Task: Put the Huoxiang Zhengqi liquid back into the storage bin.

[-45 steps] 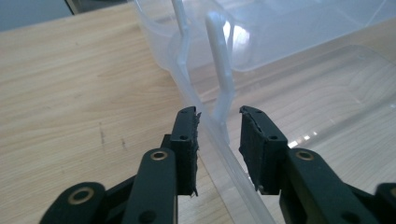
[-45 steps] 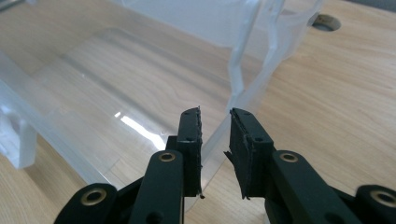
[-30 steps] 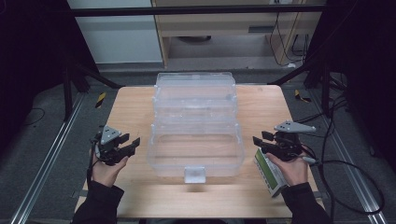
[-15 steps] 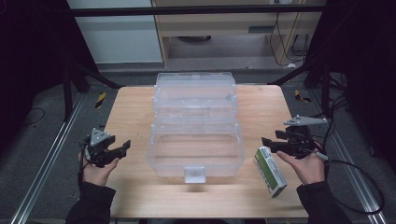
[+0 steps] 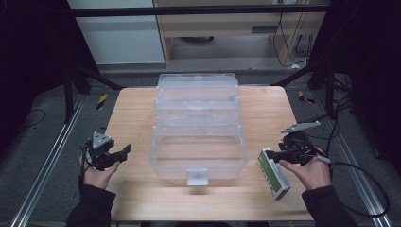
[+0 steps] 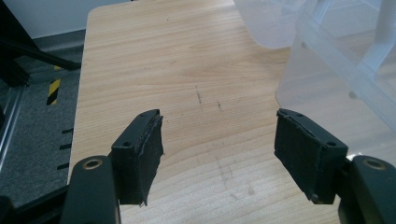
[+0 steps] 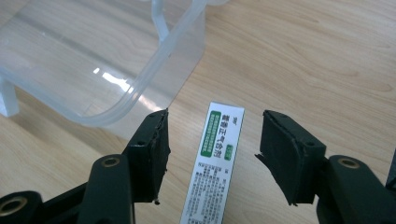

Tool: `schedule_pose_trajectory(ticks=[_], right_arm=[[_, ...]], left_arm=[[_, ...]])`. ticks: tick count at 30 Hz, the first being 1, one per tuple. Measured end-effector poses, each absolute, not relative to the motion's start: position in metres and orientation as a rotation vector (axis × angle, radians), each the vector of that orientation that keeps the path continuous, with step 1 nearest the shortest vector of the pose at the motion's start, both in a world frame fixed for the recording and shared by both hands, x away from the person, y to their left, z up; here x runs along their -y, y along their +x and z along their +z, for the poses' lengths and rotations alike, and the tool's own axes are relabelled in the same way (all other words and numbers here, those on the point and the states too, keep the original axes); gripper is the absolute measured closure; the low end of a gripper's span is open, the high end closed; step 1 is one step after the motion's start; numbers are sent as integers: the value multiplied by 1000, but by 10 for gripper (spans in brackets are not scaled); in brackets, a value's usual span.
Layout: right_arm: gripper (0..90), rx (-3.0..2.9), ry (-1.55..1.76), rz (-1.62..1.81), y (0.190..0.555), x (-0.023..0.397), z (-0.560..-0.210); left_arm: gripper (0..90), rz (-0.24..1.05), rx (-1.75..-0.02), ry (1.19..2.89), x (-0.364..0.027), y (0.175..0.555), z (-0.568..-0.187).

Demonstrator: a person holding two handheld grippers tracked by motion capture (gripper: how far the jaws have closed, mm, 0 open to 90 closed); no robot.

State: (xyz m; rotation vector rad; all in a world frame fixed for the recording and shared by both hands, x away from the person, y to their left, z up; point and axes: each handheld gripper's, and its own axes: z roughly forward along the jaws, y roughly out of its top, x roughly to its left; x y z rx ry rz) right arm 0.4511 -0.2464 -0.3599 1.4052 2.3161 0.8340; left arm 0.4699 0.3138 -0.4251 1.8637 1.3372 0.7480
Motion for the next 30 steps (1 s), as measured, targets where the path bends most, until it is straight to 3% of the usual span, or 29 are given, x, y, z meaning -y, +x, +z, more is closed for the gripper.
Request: schedule_pose_trajectory(ticks=[30], right_arm=[[487, -2489, 1470, 576, 452, 238, -383]], left_arm=[[302, 739, -1366, 1906, -314, 474, -437]])
